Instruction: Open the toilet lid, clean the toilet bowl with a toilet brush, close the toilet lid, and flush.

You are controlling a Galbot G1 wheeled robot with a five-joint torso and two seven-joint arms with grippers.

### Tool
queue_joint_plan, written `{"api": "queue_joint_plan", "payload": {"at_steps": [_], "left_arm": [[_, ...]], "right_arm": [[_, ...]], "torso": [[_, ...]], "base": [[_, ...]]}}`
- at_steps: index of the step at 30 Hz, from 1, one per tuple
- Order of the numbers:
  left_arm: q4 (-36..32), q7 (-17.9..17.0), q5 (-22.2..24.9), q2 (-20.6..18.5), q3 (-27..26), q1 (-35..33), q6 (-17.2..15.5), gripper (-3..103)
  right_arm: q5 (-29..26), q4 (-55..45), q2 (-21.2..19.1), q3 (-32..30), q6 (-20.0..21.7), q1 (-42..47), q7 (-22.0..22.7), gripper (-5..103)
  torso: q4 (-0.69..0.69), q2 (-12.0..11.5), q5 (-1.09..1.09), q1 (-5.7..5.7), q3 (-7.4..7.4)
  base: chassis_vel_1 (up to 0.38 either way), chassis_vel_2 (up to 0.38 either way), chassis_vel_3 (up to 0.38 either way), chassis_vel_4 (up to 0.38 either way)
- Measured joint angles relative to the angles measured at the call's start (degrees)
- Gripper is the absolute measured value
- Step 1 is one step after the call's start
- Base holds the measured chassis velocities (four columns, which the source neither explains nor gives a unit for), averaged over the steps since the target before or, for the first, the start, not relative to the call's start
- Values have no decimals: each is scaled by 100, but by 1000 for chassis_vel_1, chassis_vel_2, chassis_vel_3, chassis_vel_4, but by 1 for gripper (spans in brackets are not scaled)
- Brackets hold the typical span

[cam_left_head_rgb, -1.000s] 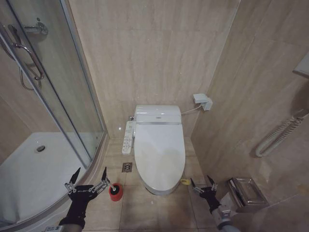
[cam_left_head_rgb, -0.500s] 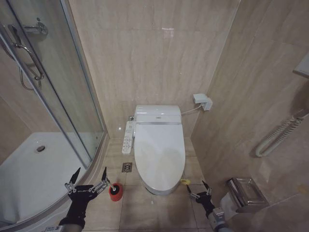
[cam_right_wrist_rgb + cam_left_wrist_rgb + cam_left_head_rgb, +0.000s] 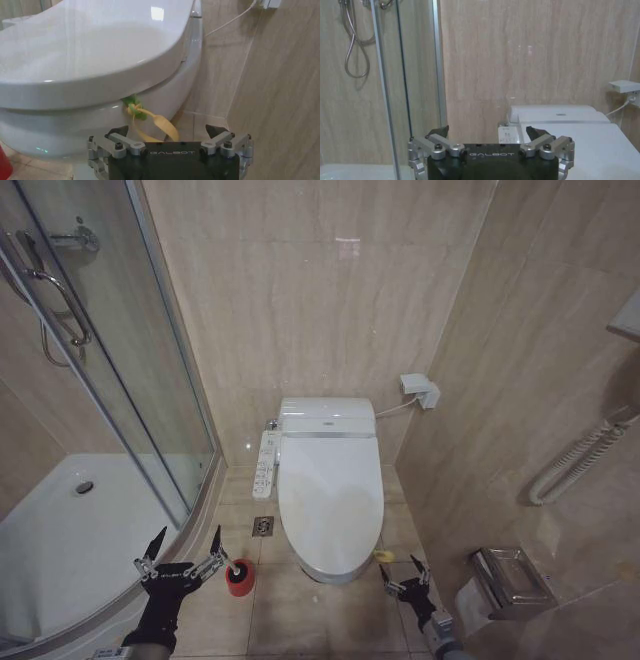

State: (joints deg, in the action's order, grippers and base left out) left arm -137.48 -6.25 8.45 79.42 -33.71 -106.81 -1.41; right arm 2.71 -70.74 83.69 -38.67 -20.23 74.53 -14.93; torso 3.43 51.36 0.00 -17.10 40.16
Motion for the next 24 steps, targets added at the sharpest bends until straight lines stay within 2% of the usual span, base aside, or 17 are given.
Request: {"api": "queue_joint_plan", "payload": {"at_steps": [24], "left_arm": [[0, 0, 0, 0, 0, 0, 0, 100]], "right_arm": [[248, 1003, -73, -124, -102, -816, 127, 100]], "torso": [[0, 0, 0, 0, 0]], "base": [[0, 0, 0, 0]]}}
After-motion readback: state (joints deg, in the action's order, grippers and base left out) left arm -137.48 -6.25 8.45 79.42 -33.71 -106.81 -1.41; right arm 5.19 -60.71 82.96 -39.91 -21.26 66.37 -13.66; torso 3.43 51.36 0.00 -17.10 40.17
